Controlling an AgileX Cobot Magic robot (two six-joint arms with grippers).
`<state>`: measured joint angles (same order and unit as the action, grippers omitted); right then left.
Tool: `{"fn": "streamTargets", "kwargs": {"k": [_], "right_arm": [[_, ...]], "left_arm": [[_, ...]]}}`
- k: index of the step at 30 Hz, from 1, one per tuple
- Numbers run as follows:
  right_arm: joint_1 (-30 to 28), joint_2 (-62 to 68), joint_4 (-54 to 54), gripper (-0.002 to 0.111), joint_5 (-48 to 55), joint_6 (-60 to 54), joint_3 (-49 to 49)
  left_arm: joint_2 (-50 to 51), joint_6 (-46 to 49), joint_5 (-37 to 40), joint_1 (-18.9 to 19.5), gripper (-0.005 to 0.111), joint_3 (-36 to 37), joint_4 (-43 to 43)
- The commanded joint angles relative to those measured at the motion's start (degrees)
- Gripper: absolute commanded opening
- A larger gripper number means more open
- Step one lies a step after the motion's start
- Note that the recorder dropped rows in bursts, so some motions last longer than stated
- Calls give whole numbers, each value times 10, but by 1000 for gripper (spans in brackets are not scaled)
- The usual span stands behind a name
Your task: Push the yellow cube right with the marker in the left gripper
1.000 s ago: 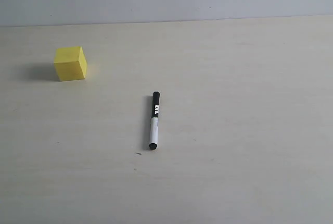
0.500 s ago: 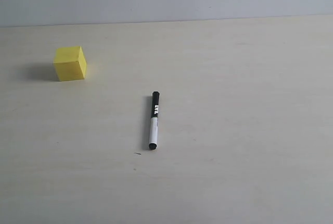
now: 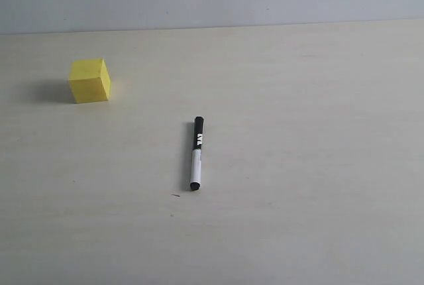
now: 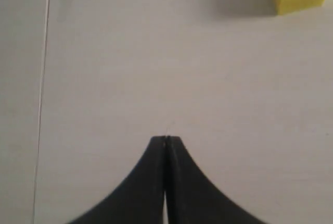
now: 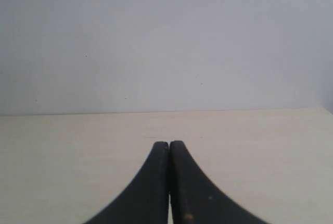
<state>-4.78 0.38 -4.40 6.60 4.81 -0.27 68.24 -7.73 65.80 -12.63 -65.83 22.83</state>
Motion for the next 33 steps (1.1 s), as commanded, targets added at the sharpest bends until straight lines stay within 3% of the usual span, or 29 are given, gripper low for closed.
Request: {"fn": "streamTargets", "kwargs": {"k": [1,4,12,17,19,25,33], "right_arm": [[-3,-4,-1,0,-3,0,3],[-3,-4,-1,0,-3,0,3],[-3,-4,-1,0,-3,0,3],[-3,-4,-1,0,-3,0,3],[-3,-4,-1,0,-3,0,3],[-3,-4,-1,0,-3,0,3],[-3,-4,-1,0,-3,0,3]], "left_arm": [[96,8,42,-9,0,-21,-154],[128,62,-25,-34,0,-12,-275],[159,280,-199,-145,0,-7,-559],[162,410,-279,-202,0,-7,-656],[165,414,-297,-212,0,-7,-680],[199,338,-285,-231,0,-8,-641],[247,77,-273,-291,4,-14,-359]]}}
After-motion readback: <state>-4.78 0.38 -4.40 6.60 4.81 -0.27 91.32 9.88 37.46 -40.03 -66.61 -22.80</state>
